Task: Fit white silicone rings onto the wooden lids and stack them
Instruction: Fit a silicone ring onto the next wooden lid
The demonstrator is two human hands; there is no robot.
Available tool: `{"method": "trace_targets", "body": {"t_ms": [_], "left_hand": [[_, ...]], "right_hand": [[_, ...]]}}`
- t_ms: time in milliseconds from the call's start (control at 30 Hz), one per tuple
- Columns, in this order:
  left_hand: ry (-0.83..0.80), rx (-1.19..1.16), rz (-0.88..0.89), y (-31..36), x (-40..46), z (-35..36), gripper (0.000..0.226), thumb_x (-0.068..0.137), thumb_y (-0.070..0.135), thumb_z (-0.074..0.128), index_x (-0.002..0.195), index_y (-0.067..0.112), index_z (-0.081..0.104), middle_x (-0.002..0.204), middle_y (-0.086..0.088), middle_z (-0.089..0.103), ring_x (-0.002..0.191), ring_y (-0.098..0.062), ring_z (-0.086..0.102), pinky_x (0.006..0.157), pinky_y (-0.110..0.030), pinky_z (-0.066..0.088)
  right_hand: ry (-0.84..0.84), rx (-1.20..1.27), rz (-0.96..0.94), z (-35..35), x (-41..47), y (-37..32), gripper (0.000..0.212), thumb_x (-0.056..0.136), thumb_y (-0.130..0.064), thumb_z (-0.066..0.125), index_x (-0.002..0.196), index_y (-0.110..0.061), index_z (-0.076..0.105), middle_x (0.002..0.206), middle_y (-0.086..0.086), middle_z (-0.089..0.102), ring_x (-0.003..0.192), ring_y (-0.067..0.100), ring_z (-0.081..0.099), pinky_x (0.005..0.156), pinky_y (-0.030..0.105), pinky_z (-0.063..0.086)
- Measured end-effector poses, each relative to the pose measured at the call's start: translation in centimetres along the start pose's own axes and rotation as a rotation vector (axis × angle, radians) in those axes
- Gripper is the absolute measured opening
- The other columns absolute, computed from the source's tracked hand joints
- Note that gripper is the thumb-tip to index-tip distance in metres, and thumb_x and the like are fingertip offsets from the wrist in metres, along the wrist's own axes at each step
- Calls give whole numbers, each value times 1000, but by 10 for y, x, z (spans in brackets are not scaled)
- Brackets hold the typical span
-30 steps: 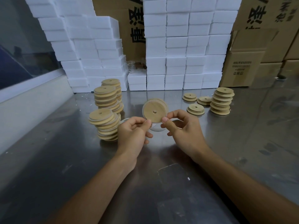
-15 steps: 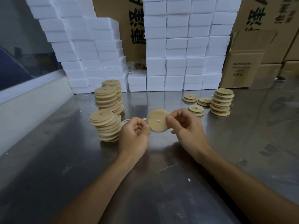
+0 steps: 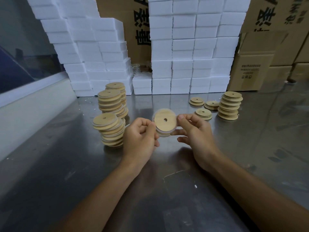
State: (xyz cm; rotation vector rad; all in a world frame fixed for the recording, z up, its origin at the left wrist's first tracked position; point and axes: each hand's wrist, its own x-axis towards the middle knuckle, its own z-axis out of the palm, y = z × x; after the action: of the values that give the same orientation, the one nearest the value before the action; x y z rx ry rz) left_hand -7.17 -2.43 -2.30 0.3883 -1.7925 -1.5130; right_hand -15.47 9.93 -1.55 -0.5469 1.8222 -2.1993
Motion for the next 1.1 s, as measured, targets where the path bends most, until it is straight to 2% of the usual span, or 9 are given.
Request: {"method": "trace_targets", "body": {"t_ms": [100, 167, 267, 333, 467, 667, 900, 1100], "left_hand": [[149, -1, 103, 8, -1, 0, 19, 94, 4, 55, 76, 12, 55, 52, 2, 59, 45, -17, 56, 48, -33, 48], [257, -11, 125, 14, 1, -1, 19, 94, 5, 52, 78, 15, 52, 52, 2, 61, 44, -16, 58, 47, -31, 49], [387, -138, 30, 22, 4, -1, 18, 97, 7, 41, 83, 17, 45, 54, -1, 64, 41, -18, 58, 41, -24, 43], [439, -233, -58, 25, 7, -1, 14, 99, 8, 34, 89, 13, 43, 64, -7, 69, 41, -20, 60, 37, -22, 40], [479, -275, -116, 29, 10, -3, 27, 98, 5, 26, 116, -7, 44, 80, -14, 73, 49, -28, 68, 34, -21, 38], [523, -259, -130, 34, 15, -6, 35, 93, 4, 20, 111, -7, 47, 75, -8, 75, 48, -34, 68, 31, -18, 33], [568, -246, -157, 29, 19, -12, 39, 92, 4, 19, 110, -13, 50, 82, -22, 69, 42, -33, 64, 32, -21, 33], [608, -214, -190, 25, 20, -14, 37, 97, 8, 20, 113, -8, 48, 84, -22, 66, 41, -30, 63, 32, -21, 34]], "right_hand": [[30, 16, 58, -1, 1, 1, 15, 99, -24, 57, 93, -13, 64, 80, 3, 74, 61, 12, 66, 50, 18, 46], [41, 12, 71, -3, 2, 1, 16, 99, -22, 57, 92, -11, 65, 77, 3, 72, 59, 12, 64, 50, 19, 46], [30, -10, 67, -3, 2, 1, 16, 99, -20, 58, 93, -7, 65, 74, 4, 71, 57, 11, 63, 49, 19, 47], [26, -32, 64, -2, 1, 1, 18, 99, -20, 57, 95, -4, 65, 76, 6, 71, 56, 11, 63, 49, 18, 47], [26, -41, 65, -2, 0, 0, 19, 99, -19, 58, 96, -2, 65, 76, 8, 70, 55, 10, 61, 51, 19, 48], [19, -60, 56, 0, 0, 0, 15, 98, -17, 58, 94, -5, 65, 69, 4, 69, 54, 10, 60, 52, 20, 47], [4, -76, 50, -1, 1, 2, 14, 98, -18, 58, 94, -7, 66, 68, 3, 70, 55, 10, 61, 52, 20, 47], [-2, -89, 42, -1, 0, 3, 14, 99, -18, 57, 94, -8, 66, 67, 2, 70, 55, 8, 60, 53, 20, 48]]}}
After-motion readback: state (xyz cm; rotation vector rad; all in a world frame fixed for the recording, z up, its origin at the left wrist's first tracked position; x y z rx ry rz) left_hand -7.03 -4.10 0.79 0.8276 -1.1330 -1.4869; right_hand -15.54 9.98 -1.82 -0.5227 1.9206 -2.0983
